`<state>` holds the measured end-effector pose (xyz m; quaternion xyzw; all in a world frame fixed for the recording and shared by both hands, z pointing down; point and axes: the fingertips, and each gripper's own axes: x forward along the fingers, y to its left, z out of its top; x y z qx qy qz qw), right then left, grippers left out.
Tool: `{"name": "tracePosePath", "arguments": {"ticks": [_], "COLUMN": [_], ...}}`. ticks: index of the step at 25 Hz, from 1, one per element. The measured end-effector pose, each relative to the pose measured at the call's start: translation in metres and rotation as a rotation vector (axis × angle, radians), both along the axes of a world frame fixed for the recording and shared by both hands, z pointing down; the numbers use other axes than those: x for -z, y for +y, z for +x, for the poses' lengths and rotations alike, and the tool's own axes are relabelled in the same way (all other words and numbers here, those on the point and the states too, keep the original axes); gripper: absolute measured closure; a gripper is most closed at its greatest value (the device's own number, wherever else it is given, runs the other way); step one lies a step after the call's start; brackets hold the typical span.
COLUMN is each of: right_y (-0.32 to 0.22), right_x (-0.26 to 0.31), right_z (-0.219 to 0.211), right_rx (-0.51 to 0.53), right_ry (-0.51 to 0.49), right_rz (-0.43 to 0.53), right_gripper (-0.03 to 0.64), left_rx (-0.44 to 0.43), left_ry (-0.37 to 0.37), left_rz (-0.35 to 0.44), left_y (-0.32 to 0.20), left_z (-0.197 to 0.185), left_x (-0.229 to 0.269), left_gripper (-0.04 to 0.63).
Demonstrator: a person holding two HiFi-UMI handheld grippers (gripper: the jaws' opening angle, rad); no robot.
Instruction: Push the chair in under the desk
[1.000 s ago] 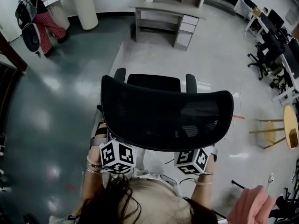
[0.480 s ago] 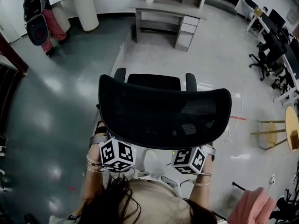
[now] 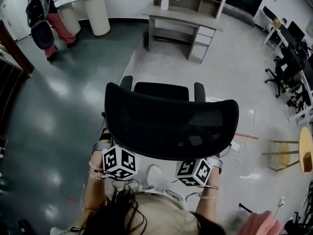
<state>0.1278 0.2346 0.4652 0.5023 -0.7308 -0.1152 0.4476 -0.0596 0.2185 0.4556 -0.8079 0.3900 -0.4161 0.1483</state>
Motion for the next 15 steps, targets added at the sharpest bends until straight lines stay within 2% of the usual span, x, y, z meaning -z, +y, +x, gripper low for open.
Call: {"name": "tracePosePath", "arguments": {"ticks": [5, 15], "right_y": [-0.017, -0.052], "right_x": [0.005, 0.006], "right_z": [-0.002, -0.003], "right_rx": [0.025, 0.051], "right_ry": [0.01, 0.018], "right_rz": [0.016, 0.035], "right_gripper": [0.382, 0.383], "left_rx": [-0.008, 0.01], "left_ry": [0.025, 0.016], "left_rz": [0.019, 0.003], "left_y": [-0.018, -0.052], "left_z": [-0.001, -0.002], "left_x": [0.002, 0.003], "left_gripper": [0.374, 0.374]}}
